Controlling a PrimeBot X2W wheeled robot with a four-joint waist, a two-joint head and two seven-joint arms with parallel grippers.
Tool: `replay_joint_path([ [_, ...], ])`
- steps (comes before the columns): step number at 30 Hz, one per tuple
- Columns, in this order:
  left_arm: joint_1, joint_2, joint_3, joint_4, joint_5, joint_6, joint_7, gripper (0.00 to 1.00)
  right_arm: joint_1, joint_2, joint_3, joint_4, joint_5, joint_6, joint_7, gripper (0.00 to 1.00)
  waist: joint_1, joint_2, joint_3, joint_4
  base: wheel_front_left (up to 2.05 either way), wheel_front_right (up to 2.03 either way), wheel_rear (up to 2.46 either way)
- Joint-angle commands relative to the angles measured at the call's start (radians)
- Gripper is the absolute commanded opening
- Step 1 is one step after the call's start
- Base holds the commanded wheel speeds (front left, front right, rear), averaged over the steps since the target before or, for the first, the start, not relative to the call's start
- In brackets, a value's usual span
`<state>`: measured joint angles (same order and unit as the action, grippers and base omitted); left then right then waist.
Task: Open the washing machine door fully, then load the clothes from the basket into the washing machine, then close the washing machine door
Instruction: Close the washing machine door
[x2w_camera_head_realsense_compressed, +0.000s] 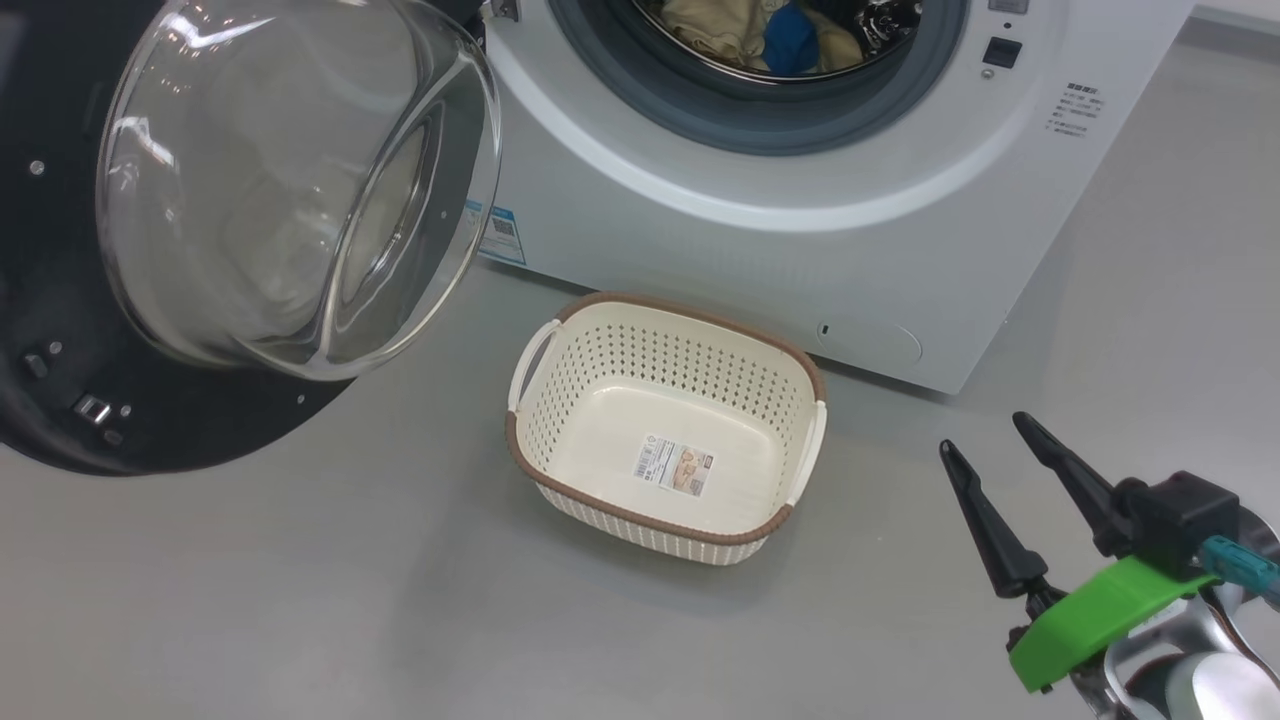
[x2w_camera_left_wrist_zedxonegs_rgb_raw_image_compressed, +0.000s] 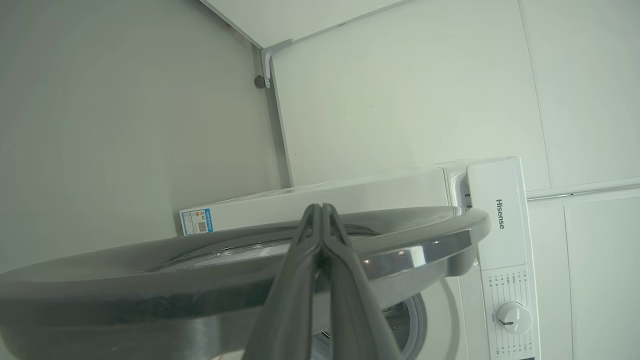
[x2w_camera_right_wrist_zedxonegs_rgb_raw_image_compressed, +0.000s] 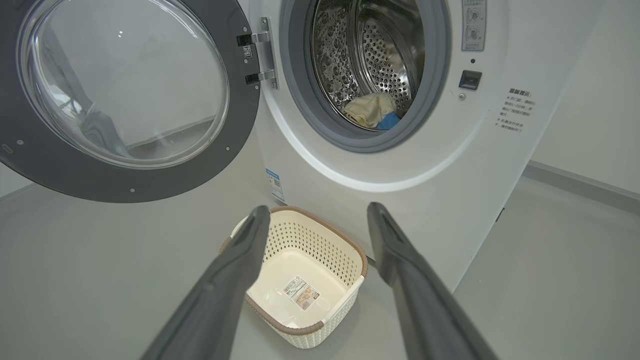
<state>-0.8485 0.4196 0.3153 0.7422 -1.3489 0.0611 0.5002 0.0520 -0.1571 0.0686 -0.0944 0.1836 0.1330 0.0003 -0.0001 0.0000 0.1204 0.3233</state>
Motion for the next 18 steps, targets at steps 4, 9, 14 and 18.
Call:
replay_joint_path([
  [4,0.016,0.045,-0.01,-0.048,-0.022,-0.006,0.075,0.0,-0.046,-0.023,0.017,-0.03,0.009,-0.002,-0.001,1.0,0.0001,0.0,-0.002,-0.002,0.0,0.0,0.0],
  [9,0.031,0.039,-0.012,-0.071,-0.039,-0.008,0.113,0.0,-0.047,-0.023,0.016,-0.029,0.008,-0.002,-0.002,1.0,0.0001,0.0,-0.002,-0.003,0.0,0.0,0.0],
  [14,0.049,0.027,-0.011,-0.106,-0.068,-0.007,0.169,0.0,-0.047,-0.022,0.015,-0.029,0.007,-0.002,-0.002,1.0,0.0001,0.0,0.001,-0.004,0.0,0.0,0.0],
  [18,0.073,0.024,-0.01,-0.149,-0.094,-0.006,0.222,0.0,-0.046,-0.021,0.014,-0.028,0.007,-0.002,-0.004,1.0,0.0001,0.0,0.003,-0.004,0.0,0.0,0.0],
])
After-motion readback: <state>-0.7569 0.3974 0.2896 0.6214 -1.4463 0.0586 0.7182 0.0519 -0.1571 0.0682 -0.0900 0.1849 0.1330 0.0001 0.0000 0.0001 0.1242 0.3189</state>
